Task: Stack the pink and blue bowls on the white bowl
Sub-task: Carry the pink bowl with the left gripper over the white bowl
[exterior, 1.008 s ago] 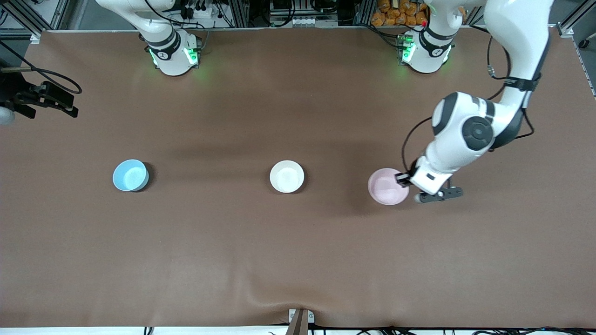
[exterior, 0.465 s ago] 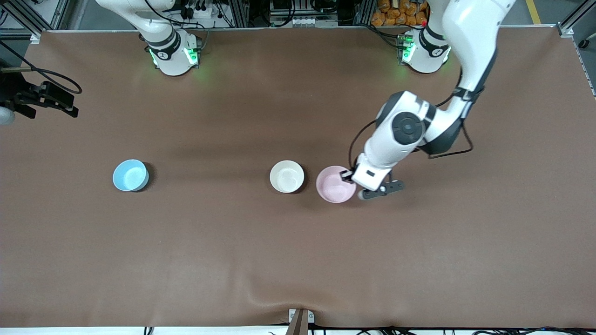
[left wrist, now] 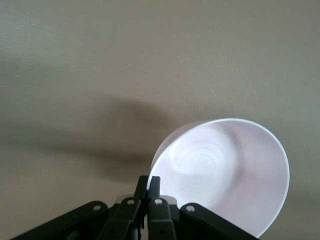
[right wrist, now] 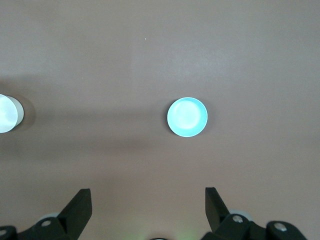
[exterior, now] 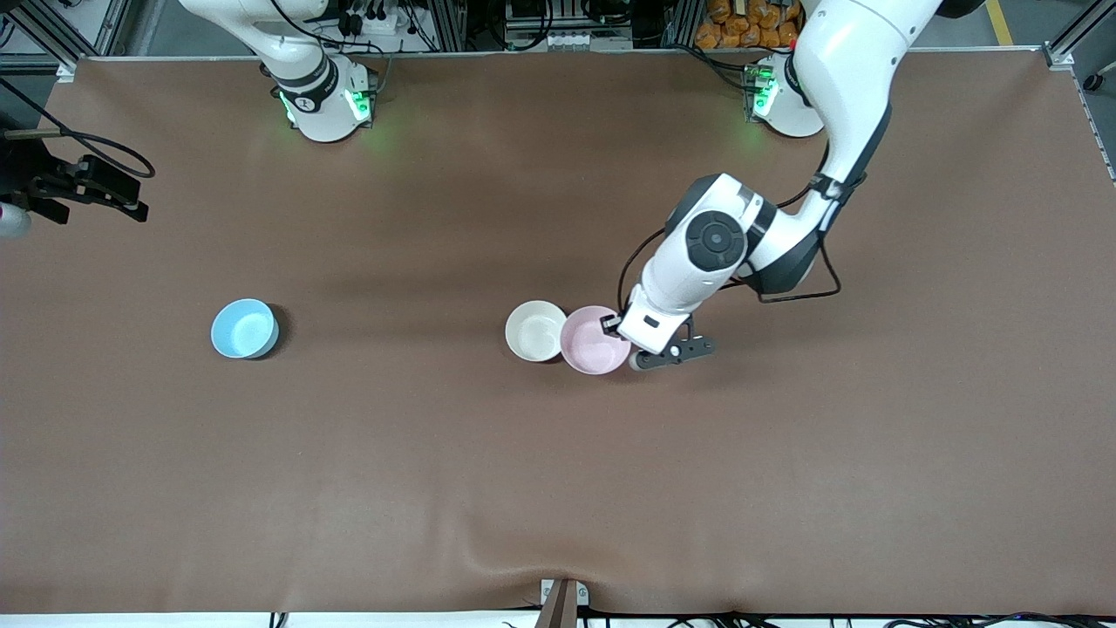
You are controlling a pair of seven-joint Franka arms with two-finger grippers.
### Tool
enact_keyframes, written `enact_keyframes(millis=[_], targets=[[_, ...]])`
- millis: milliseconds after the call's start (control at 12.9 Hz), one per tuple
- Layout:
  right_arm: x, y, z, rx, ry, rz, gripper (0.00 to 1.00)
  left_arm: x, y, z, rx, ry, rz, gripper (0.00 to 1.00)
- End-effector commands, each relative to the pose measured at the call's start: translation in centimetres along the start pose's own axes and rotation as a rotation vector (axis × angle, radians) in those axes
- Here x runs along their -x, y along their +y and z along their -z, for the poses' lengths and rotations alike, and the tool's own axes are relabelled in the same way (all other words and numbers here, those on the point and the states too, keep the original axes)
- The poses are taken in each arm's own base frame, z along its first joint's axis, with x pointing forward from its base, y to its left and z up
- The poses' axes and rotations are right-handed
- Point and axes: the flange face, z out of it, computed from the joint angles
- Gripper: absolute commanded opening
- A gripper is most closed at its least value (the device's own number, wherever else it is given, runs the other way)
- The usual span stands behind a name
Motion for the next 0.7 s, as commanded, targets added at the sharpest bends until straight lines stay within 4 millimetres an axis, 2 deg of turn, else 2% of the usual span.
enact_keyframes(millis=[0, 233, 388, 543, 620], targets=[[0.0, -0.1, 0.1, -0.015, 0.002, 0.004, 1.0, 0.8, 2.2, -1.2, -0.017, 0.013, -0.057, 0.0], [0.0, -0.1, 0.2, -0.015, 0.004, 0.004, 1.0, 1.6, 2.9, -1.7, -0.017, 0.015, -0.083, 0.0], [0.0, -0.1, 0.2, -0.015, 0.004, 0.004, 1.0, 3.8, 4.4, -2.8, -0.016, 0.016, -0.129, 0.0], [0.0, 0.0, 0.2, -0.015, 0.004, 0.002, 1.0, 4.8, 4.5, -3.5, -0.03, 0.006, -0.129, 0.0], [0.0, -0.1, 0.2, -0.015, 0.004, 0.004, 1.0, 6.0, 4.8, -3.9, -0.041, -0.004, -0.141, 0.0]])
